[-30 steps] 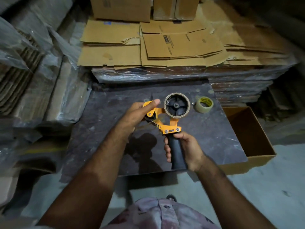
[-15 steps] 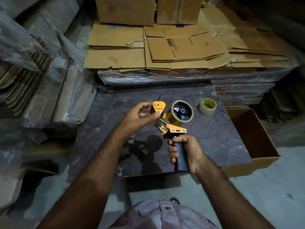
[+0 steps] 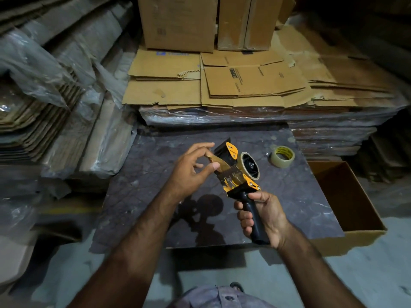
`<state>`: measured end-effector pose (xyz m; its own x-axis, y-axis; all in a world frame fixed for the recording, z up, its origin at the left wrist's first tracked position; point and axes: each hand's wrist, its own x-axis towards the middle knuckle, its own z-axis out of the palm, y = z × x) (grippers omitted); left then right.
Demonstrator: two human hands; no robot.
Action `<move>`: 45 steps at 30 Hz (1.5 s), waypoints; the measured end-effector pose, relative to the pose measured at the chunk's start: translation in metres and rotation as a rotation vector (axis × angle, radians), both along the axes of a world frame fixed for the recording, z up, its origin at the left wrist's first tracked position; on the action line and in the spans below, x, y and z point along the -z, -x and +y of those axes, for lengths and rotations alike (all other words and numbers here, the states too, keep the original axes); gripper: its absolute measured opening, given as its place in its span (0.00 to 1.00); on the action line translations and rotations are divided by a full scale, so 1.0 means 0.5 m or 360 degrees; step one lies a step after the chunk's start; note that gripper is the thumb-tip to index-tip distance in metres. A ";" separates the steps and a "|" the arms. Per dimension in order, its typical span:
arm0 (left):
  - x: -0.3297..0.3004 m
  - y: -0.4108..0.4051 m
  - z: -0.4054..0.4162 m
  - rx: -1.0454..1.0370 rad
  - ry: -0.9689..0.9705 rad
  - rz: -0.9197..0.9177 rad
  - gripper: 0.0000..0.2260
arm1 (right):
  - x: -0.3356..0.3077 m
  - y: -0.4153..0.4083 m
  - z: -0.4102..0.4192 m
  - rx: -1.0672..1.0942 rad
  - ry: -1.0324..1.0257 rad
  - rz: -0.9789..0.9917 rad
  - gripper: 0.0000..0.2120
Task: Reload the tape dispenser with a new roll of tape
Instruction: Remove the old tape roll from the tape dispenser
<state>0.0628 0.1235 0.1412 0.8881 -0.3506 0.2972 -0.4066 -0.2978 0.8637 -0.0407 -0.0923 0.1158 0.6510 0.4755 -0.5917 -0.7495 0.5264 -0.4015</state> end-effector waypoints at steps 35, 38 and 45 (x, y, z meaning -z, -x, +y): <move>0.028 0.056 -0.195 -0.0444 0.0003 0.0220 0.26 | -0.014 0.029 -0.141 -0.0046 0.0411 -0.0104 0.17; 0.041 0.065 -0.199 -0.0470 -0.0018 0.0374 0.32 | -0.011 0.020 -0.129 -0.0052 0.0458 -0.0078 0.16; 0.047 0.093 -0.226 -0.0511 0.0464 0.1042 0.25 | 0.006 0.008 -0.115 -0.0074 0.0524 -0.0066 0.16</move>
